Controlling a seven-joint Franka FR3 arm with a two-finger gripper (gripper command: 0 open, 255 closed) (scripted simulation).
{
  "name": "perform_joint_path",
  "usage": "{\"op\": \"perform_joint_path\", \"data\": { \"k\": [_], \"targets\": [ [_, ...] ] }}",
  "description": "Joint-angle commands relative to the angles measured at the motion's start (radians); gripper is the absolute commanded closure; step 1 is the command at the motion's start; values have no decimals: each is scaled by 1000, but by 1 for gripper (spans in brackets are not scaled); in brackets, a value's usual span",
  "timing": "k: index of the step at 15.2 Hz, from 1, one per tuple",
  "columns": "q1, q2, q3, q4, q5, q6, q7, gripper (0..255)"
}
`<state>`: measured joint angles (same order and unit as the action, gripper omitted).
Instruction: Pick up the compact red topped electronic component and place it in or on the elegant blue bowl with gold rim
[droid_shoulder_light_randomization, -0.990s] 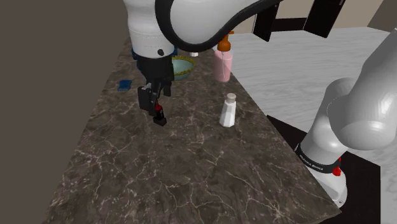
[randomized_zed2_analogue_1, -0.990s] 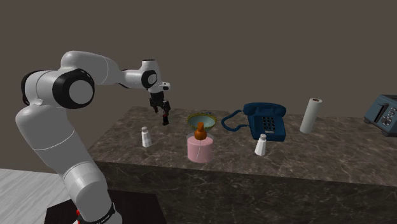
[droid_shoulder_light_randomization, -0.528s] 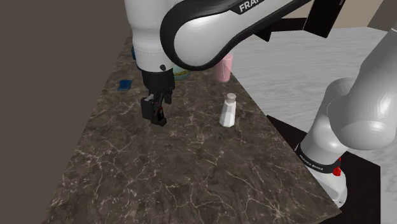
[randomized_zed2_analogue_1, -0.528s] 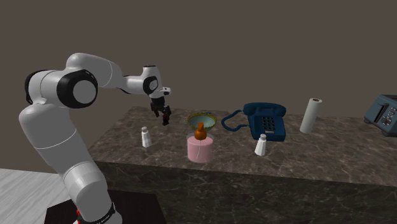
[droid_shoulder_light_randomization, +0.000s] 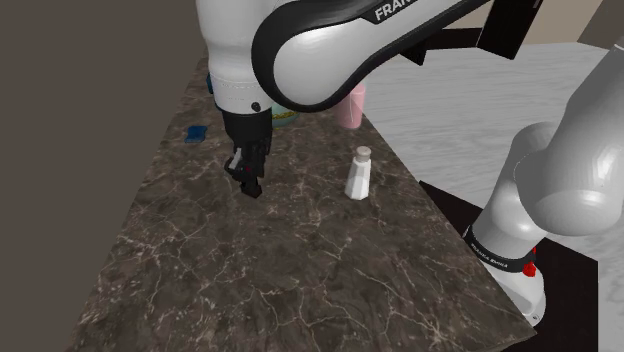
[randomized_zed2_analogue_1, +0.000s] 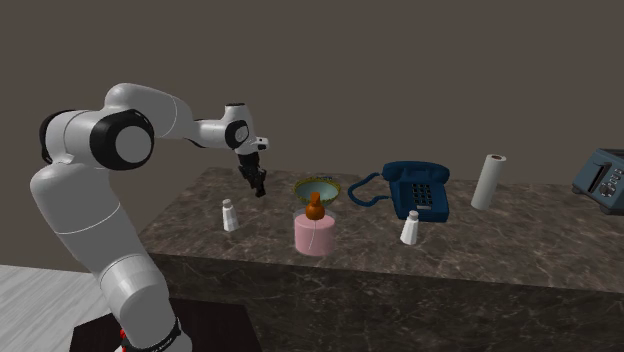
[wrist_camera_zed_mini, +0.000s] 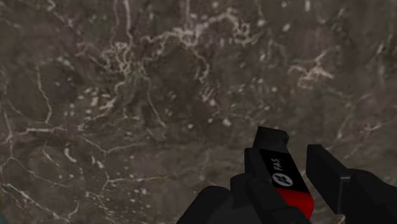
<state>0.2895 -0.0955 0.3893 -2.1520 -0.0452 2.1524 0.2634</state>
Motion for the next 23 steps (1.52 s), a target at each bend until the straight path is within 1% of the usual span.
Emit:
{"op": "perform_joint_path", "data": {
  "k": [1, 8, 23],
  "targets": [
    [0, 0, 0, 0, 0, 0, 0, 255],
    [0, 0, 0, 0, 0, 0, 0, 255],
    [-1, -47, -9, 156, 23, -199, -28, 255]
  ]
}}
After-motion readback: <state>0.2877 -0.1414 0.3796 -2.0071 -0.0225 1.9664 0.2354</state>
